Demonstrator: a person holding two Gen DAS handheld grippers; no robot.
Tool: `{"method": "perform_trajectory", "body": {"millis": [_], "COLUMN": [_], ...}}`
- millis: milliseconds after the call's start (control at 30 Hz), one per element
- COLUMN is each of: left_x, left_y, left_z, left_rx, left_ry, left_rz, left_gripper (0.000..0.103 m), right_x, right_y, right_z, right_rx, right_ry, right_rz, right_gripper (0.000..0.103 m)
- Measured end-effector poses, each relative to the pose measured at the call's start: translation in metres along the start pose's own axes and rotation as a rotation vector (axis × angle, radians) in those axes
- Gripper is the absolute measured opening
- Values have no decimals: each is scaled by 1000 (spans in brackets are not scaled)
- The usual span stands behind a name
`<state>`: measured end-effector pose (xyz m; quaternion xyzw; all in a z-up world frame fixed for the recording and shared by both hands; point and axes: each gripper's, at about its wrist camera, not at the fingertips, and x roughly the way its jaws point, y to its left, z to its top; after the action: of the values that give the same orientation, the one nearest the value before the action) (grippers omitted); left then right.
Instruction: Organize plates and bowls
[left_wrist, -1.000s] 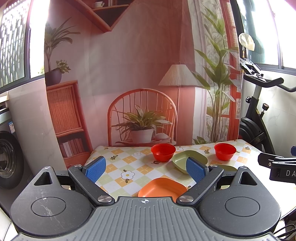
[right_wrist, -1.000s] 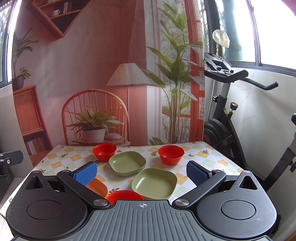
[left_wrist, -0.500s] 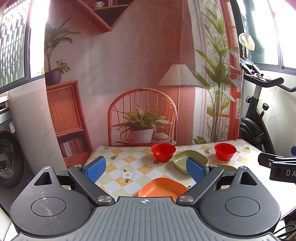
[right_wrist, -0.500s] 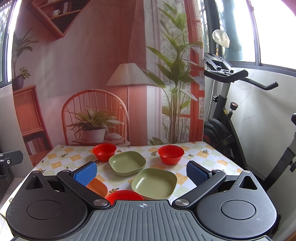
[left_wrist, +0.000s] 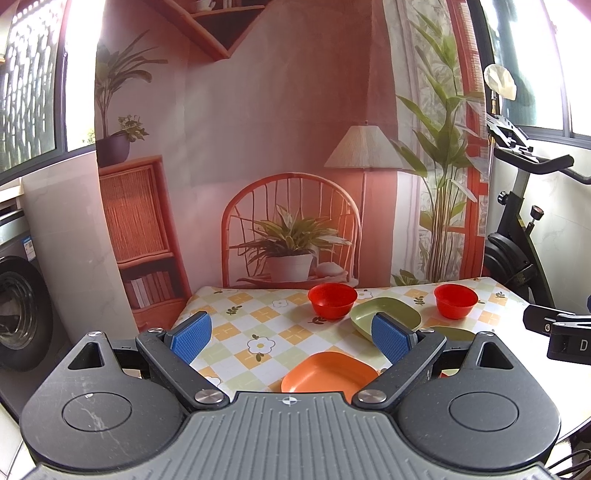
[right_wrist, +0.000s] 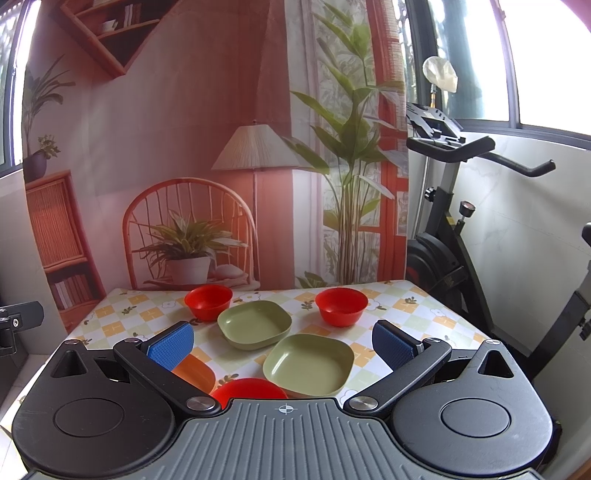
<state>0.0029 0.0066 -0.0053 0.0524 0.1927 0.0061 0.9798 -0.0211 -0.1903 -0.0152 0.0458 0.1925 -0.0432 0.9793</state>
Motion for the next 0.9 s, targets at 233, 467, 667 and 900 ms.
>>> {"method": "perform_trajectory", "body": {"millis": [233, 467, 667, 900], "left_x": [10, 26, 47, 77], "left_y": [3, 3, 7, 8], "left_z": [9, 22, 39, 57], "left_rx": [0, 33, 19, 35], "left_ry": [47, 37, 17, 16], "left_rz": [17, 25, 26, 29], "left_gripper": [95, 95, 95, 93], "right_x": [5, 26, 55, 100], "right_y": [-16, -28, -33, -45], "right_z": [8, 34, 53, 58], "right_rx": [35, 28, 22, 90], "right_ry": [-53, -117, -151, -139], "right_rz": [34, 30, 19, 60], "right_gripper": [103, 103, 103, 103]}}
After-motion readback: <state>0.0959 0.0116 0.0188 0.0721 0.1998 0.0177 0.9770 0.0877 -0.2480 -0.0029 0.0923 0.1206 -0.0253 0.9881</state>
